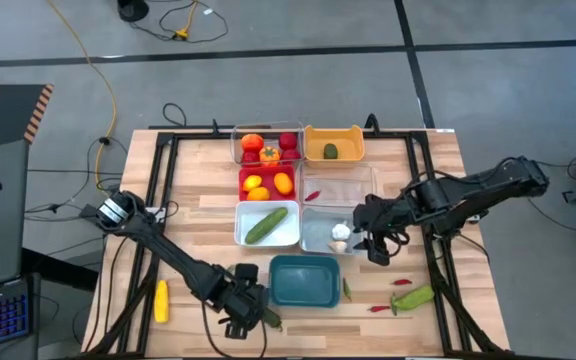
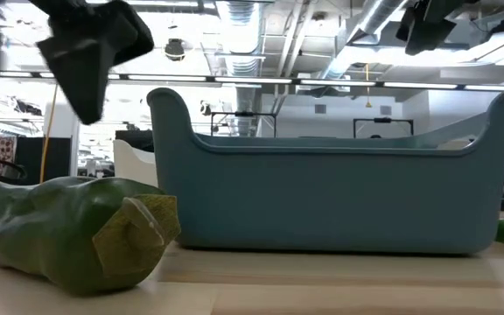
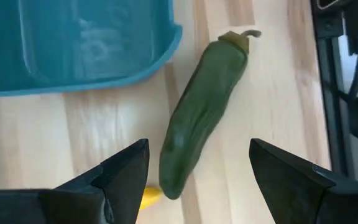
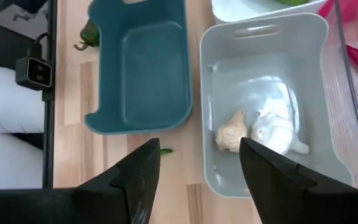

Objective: Sort produce into baskets
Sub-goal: Put the dark green chili pepper into the bottom transparent bin

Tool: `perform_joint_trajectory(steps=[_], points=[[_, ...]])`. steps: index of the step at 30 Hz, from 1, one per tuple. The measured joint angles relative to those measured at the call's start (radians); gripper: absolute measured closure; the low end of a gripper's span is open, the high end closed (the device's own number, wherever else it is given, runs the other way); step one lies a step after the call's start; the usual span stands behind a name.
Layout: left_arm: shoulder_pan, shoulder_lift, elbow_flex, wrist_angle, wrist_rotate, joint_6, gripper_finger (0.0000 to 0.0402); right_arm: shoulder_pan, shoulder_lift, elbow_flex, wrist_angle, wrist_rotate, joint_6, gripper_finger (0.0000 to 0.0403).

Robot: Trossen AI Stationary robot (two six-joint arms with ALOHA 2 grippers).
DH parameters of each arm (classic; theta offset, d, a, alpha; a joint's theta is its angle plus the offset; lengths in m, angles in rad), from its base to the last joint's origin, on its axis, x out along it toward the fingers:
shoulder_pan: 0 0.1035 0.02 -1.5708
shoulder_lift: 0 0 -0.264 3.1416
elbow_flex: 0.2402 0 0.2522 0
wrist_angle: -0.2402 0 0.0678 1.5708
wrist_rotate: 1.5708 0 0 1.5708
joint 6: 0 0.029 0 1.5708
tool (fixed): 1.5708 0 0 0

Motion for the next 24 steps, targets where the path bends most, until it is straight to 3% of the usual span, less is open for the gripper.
perform_joint_trajectory(steps=[6,12,24], points=[[-0.040,0.000,-0.022,0.021,-0.127,-0.027,0.0136,0.036,0.000,0.000,0.039,0.000,0.021,0.0155],[-0.064,0.002,-0.102,0.091,-0.129,-0.114,0.0136,0.085,0.000,0.000,0.090,0.000,0.032,0.0155],[-0.065,0.001,-0.258,0.313,-0.169,-0.100,0.0136,0.160,0.000,0.000,0.174,-0.001,0.053,0.0155]])
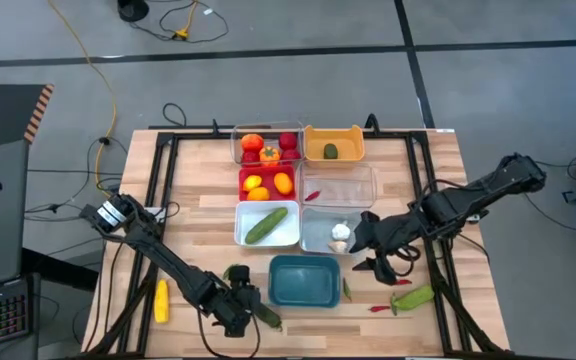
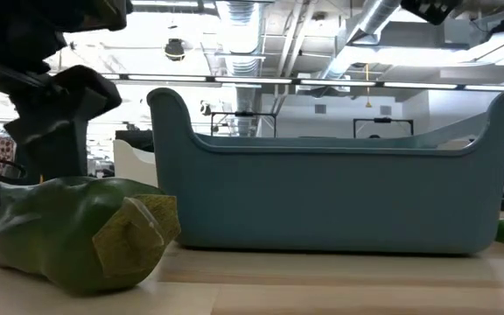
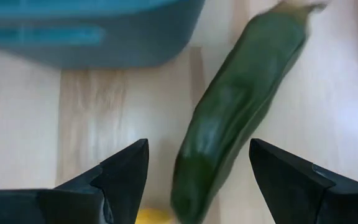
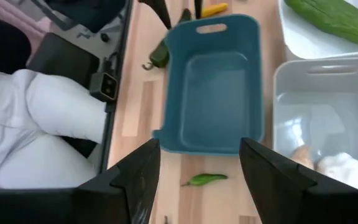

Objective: Sort produce into baskets
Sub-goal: Put the dark green chili pepper into the bottom transparent bin

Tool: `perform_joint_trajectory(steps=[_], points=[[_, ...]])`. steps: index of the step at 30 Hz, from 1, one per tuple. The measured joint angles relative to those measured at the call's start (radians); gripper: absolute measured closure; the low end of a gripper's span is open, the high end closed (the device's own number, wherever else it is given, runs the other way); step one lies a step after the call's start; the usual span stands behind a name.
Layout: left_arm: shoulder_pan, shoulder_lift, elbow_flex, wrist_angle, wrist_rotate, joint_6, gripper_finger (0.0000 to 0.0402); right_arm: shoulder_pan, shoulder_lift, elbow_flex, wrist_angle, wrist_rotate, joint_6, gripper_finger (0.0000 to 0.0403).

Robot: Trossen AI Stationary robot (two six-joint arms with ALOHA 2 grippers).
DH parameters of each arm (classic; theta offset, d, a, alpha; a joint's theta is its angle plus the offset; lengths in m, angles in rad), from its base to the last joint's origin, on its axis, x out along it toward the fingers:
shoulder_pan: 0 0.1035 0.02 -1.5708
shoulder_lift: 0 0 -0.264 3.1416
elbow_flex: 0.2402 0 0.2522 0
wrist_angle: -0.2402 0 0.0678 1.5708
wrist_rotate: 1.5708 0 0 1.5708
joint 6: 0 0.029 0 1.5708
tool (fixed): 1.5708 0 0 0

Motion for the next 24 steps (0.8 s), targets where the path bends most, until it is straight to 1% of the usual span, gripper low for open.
perform_joint_trajectory(steps=[2,6,13,17,24], points=[[0.000,0.000,-0.020,0.063,0.008,0.021,0.0136,0.009,0.000,0.000,0.011,0.000,0.000,0.0155],[0.001,0.000,-0.053,0.128,0.020,0.052,0.0136,0.021,0.000,0.000,0.023,0.000,0.000,0.0155],[0.003,0.000,-0.059,0.138,0.025,0.052,0.0142,0.025,0.000,0.000,0.056,0.000,-0.001,0.0155],[0.003,0.000,-0.059,0.137,0.025,0.052,0.0173,0.025,0.000,0.000,0.055,0.000,-0.003,0.0155],[0.005,0.000,-0.059,0.136,0.026,0.051,0.0254,0.025,0.000,0.000,0.055,0.000,-0.003,0.0155]])
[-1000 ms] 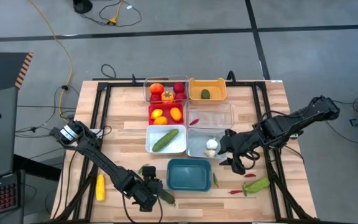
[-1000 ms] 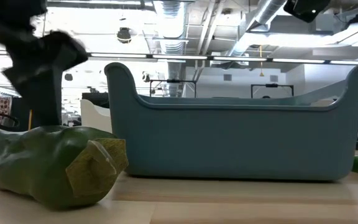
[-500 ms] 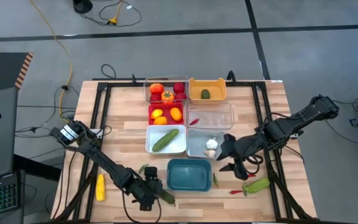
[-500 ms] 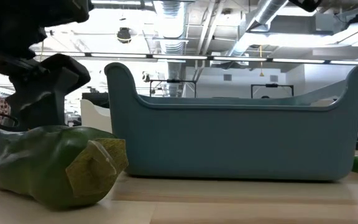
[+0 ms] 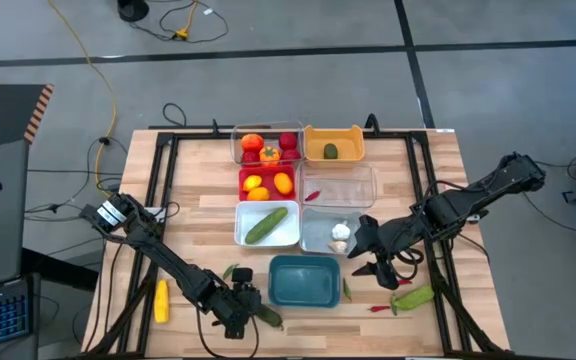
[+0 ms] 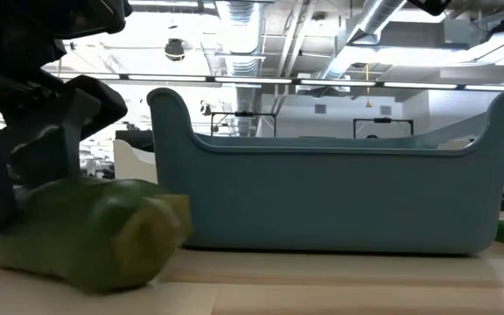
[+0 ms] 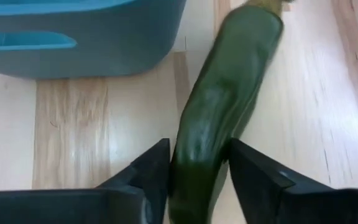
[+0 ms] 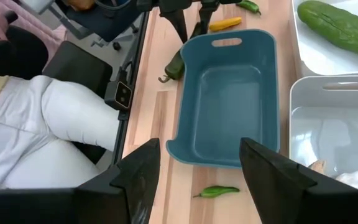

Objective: Sort produce into baskets
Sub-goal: Put the dark green chili pepper into the bottom transparent bin

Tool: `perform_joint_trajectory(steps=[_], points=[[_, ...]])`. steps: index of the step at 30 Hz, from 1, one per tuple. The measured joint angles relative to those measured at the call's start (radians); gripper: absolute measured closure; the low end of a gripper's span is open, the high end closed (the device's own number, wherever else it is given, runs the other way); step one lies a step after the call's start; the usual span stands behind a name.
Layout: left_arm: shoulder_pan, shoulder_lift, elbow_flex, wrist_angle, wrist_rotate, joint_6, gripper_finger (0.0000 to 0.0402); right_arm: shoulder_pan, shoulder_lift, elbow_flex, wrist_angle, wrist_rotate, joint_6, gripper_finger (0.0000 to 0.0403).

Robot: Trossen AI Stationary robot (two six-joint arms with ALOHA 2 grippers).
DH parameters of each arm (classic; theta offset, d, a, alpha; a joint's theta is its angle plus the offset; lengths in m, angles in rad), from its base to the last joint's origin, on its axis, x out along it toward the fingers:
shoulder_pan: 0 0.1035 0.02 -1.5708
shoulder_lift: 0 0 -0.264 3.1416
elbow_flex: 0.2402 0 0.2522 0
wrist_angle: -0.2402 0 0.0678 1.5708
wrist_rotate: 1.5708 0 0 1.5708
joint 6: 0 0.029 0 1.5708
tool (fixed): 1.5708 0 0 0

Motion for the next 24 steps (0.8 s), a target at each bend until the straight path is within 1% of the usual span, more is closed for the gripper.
perform_joint_trajectory(steps=[3,7,11,17,20,24], points=[[0.000,0.000,0.009,-0.002,0.017,-0.001,0.0283,0.000,0.000,0.000,0.000,0.000,0.000,0.0155],[0.007,0.000,0.060,-0.059,0.094,0.008,0.0308,-0.001,0.000,0.000,-0.001,0.000,0.000,0.0155],[0.017,0.000,0.144,-0.174,0.179,0.014,0.0317,-0.001,0.000,0.000,-0.001,0.000,0.000,0.0155],[0.034,-0.001,0.287,-0.288,0.296,0.103,0.0319,-0.001,0.000,0.000,-0.001,0.000,0.001,0.0155],[0.058,-0.001,0.375,-0.342,0.295,0.193,0.0319,-0.001,0.000,0.000,-0.002,0.000,0.001,0.0155],[0.118,-0.002,0.506,-0.426,0.225,0.352,0.0319,0.005,0.000,0.000,-0.020,0.000,0.054,0.0155]])
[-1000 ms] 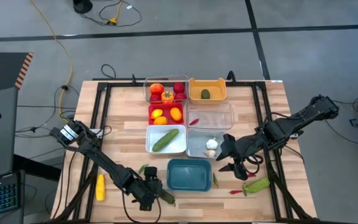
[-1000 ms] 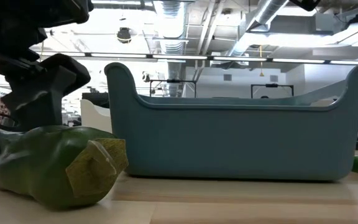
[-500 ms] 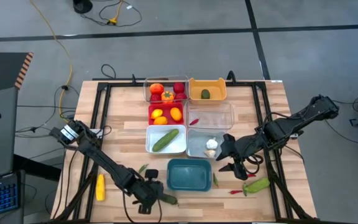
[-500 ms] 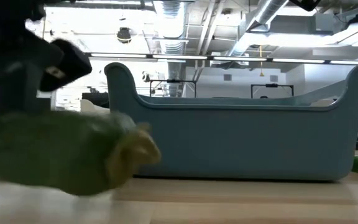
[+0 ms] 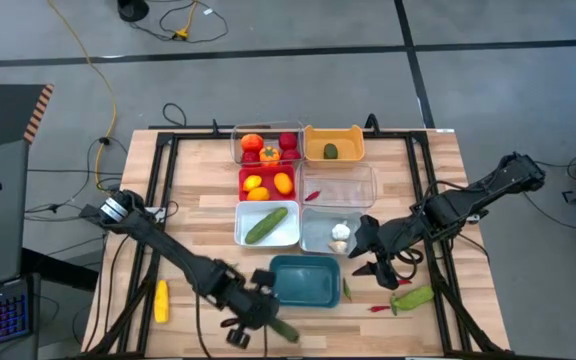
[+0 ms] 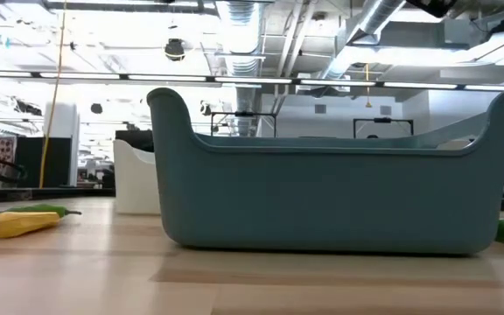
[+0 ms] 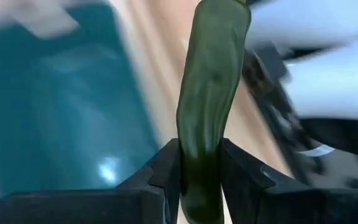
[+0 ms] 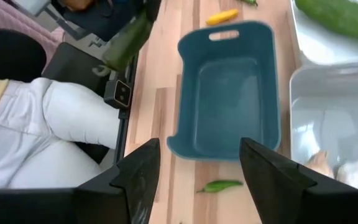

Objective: Sort produce into baskets
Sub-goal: Put the dark green chili pepper into the bottom transparent bin

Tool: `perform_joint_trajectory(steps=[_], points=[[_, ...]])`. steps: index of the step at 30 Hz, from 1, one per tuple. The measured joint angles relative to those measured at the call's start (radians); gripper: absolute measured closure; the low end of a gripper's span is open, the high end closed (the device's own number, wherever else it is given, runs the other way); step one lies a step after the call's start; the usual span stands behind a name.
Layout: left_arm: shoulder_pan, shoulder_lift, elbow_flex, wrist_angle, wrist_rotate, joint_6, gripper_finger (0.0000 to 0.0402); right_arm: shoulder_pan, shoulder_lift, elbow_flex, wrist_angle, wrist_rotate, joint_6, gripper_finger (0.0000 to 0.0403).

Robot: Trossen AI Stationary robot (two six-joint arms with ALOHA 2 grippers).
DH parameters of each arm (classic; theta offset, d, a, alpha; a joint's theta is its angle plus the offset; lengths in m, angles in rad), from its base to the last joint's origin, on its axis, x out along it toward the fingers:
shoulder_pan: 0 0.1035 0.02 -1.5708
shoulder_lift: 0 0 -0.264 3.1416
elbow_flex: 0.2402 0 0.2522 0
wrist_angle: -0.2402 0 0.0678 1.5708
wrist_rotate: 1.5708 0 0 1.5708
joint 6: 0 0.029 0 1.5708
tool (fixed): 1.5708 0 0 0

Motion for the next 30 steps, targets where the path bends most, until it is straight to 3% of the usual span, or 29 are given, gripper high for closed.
perform_joint_trajectory(steps=[6,11,15,21,30], points=[[0.131,-0.002,0.140,-0.037,-0.194,0.276,0.0319,0.039,0.000,0.000,-0.054,0.012,0.081,0.0155],[0.295,-0.002,0.155,-0.019,-0.347,0.437,0.0319,0.105,0.000,0.000,-0.119,0.090,0.177,0.0155],[0.457,0.013,0.155,0.041,-0.300,0.462,0.0319,0.153,0.002,0.000,-0.157,0.176,0.262,0.0155],[0.658,0.057,0.154,0.141,-0.144,0.426,0.0319,0.193,0.032,0.000,-0.163,0.250,0.348,0.0155],[0.790,0.172,0.153,0.321,0.031,0.344,0.0305,0.217,0.134,0.000,-0.178,0.245,0.395,0.0155]])
